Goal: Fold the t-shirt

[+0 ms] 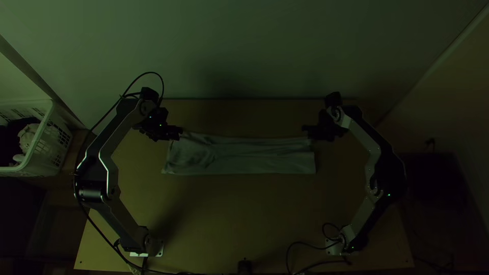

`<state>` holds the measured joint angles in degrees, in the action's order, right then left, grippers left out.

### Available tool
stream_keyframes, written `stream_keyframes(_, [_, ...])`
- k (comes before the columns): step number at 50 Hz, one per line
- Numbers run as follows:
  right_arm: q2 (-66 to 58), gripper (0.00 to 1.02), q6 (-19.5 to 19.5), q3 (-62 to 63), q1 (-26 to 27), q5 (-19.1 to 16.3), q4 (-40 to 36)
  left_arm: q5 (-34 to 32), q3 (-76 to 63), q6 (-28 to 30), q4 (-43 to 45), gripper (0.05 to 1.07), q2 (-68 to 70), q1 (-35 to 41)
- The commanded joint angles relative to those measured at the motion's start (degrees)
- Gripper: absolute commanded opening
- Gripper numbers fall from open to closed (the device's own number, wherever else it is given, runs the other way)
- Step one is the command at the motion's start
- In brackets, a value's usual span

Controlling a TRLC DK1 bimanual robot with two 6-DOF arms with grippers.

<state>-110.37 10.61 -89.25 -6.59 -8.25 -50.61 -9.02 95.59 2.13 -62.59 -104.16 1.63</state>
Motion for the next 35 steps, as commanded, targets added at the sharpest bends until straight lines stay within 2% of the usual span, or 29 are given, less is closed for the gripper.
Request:
stream_keyframes(1, [-0.6,0.96,-0.2,-0.3,0.9,1.5,2.0,-3.6,1.1,-0.5,1.9,1.03,0.2,-2.1])
stream_keyframes(6, [-0.3,0.99,-0.1,-0.6,0.2,9.6,2.2,-8.6,1.0,-0.4,2.8,1.03,0.7,-4.9])
stream_keyframes(9, [0.9,0.99,-0.2,-0.3,0.1,10.4,2.2,-11.8,0.6,0.3,2.8,1.03,1.1,-6.9])
stream_keyframes(18, [6.3,0.99,0.6,-1.9,1.2,10.2,2.1,-20.8,-2.4,5.9,2.9,1.03,2.6,-13.1])
stream_keyframes(27, [13.0,0.99,1.7,-4.0,2.3,5.7,2.1,-25.2,-7.3,10.2,5.5,1.03,2.6,-18.2])
stream_keyframes(35, [16.5,0.99,2.2,-6.8,2.4,4.6,2.0,-28.6,-11.2,15.6,7.7,1.03,0.5,-21.1])
